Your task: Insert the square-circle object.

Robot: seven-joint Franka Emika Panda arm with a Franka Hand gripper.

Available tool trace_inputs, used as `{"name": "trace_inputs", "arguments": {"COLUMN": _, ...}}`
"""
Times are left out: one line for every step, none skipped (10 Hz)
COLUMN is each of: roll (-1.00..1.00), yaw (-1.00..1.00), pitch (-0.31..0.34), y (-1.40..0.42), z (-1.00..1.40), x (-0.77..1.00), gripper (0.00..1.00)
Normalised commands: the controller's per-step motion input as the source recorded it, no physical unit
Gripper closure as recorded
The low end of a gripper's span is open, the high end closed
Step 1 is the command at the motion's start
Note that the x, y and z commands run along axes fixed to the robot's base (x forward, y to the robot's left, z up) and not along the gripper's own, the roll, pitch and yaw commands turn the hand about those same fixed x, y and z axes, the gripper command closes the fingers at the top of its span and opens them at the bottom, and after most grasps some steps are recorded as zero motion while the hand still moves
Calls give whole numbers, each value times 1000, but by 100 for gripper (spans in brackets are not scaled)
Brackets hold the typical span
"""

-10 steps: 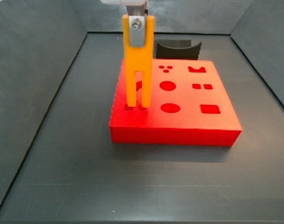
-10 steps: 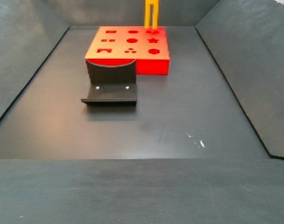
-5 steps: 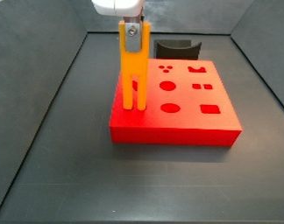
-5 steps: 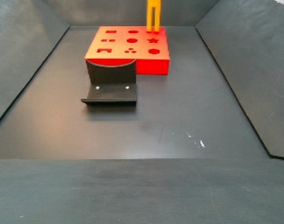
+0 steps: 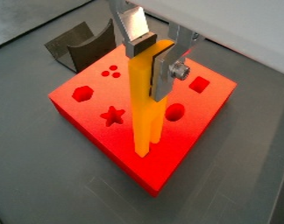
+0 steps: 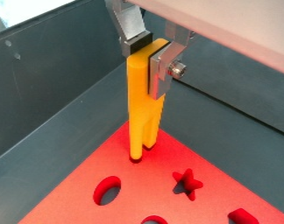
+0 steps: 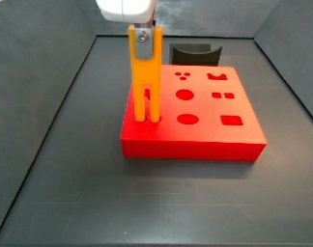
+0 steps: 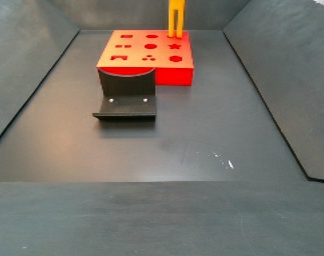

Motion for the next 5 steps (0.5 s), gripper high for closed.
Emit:
{"name": "trace_inputs", "arguments": {"roll": 57, "yaw": 131, "pitch": 9, "y": 43, "z": -103, "x": 320, "gripper": 100}}
{"name": "trace_inputs", "arguments": {"roll": 60, "yaw": 77, "pitch": 11, "y": 37, "z": -111, "x": 283, "gripper": 100}}
{"name": "trace_inputs", "arguments": {"roll": 31, "yaw": 0, "pitch": 0, "y": 0, "z": -134, "x": 54, "gripper": 100}}
{"name": "trace_inputs", "arguments": {"roll": 29, "yaw": 0, "pitch": 0, "y": 0, "z": -123, "x": 0, "gripper": 100}}
{"name": "trace_inputs", "arguments": {"roll": 41, "yaw": 0, "pitch": 0, "y": -31, "z": -109, "x": -20, "gripper": 100}}
